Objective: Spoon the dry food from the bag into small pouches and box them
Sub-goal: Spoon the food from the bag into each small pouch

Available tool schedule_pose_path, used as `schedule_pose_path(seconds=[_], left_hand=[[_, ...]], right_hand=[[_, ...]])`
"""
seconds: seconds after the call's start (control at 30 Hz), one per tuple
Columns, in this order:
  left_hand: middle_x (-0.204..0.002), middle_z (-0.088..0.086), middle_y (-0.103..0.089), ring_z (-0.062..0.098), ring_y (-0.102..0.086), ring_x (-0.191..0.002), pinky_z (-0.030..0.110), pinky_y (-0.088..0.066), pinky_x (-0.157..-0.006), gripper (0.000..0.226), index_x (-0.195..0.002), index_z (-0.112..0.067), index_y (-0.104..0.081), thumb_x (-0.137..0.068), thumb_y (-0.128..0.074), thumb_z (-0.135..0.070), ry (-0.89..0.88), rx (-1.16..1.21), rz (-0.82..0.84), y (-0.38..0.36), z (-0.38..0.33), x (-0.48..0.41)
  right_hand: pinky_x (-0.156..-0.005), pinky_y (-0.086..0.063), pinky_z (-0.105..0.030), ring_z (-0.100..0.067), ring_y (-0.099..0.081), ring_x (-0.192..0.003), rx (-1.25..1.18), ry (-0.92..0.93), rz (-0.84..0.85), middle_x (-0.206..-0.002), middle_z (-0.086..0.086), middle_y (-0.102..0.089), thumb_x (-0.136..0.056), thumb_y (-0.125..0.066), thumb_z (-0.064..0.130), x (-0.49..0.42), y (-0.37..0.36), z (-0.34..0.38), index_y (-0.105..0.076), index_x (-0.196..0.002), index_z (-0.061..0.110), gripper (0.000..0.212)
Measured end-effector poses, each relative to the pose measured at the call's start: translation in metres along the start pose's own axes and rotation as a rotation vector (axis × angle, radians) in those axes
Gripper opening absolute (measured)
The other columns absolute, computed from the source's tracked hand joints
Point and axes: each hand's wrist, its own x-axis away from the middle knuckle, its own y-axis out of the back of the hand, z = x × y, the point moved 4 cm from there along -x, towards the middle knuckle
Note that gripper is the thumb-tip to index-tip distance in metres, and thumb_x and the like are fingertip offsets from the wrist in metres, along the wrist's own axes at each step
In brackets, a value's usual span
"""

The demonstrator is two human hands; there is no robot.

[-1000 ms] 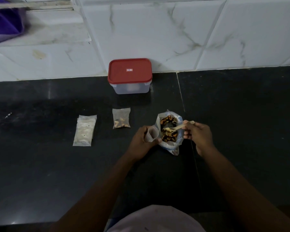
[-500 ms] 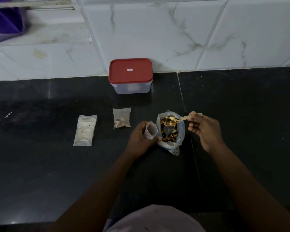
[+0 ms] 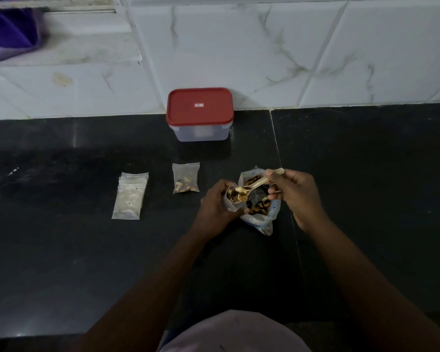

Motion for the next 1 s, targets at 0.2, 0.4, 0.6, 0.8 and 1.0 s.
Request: schedule_pose_path(seconds=[0.2, 0.4, 0.6, 0.8, 1.0], left_hand=[[-0.106, -0.012, -0.067, 0.013, -0.066, -0.103, 0.054, -0.054, -0.090, 0.042, -0.105, -0.035, -0.057, -0.073, -0.082, -0.047, -0.023, -0.053, 0.008, -0.004, 0.004, -0.003], [-0.107, -0.019, -0.062, 0.005, -0.051, -0.108, 0.055, -0.043, -0.101, 0.039, -0.108, -0.037, -0.055, -0.078, -0.072, -0.057, -0.016, -0.122, 0.054, -0.009, 0.004, 0.000], [-0.098, -0.013, -0.062, 0.017, -0.056, -0.101, 0.050, -0.046, -0.088, 0.024, -0.097, -0.036, -0.054, -0.082, -0.070, -0.046, -0.053, -0.046, 0.082, -0.006, 0.002, 0.004], [-0.103, -0.008, -0.064, 0.026, -0.061, -0.104, 0.063, -0.051, -0.087, 0.033, -0.104, -0.036, -0.054, -0.083, -0.074, -0.050, 0.015, 0.019, 0.066, -0.001, 0.007, 0.002], [-0.107, 0.001, -0.064, 0.030, -0.063, -0.103, 0.060, -0.054, -0.087, 0.039, -0.106, -0.034, -0.056, -0.078, -0.080, -0.046, 0.066, 0.100, 0.035, 0.001, 0.007, 0.000]], right_hand=[[-0.067, -0.060, -0.028, -0.012, -0.069, -0.064, 0.212, 0.097, 0.021, -0.077, -0.009, -0.074, -0.095, -0.072, 0.031, 0.002, -0.012, 0.004, -0.078, -0.098, 0.018, 0.016], [-0.071, -0.060, -0.028, -0.005, -0.071, -0.071, 0.479, 0.261, 0.140, -0.079, 0.003, -0.075, -0.094, -0.073, 0.030, 0.010, -0.031, 0.004, -0.080, -0.096, 0.017, 0.015], [-0.085, -0.056, -0.027, -0.004, -0.070, -0.092, 0.599, 0.409, 0.394, -0.099, 0.007, -0.077, -0.093, -0.075, 0.024, 0.023, -0.043, 0.005, -0.080, -0.109, 0.021, 0.018], [-0.090, -0.056, -0.032, -0.007, -0.068, -0.103, 0.598, 0.648, 0.377, -0.106, 0.009, -0.075, -0.090, -0.078, 0.020, 0.026, -0.031, 0.010, -0.080, -0.111, 0.022, 0.021], [-0.081, -0.058, -0.026, -0.010, -0.072, -0.096, 0.300, 0.513, 0.155, -0.104, 0.005, -0.076, -0.092, -0.075, 0.019, 0.023, -0.010, 0.011, -0.080, -0.108, 0.017, 0.017]])
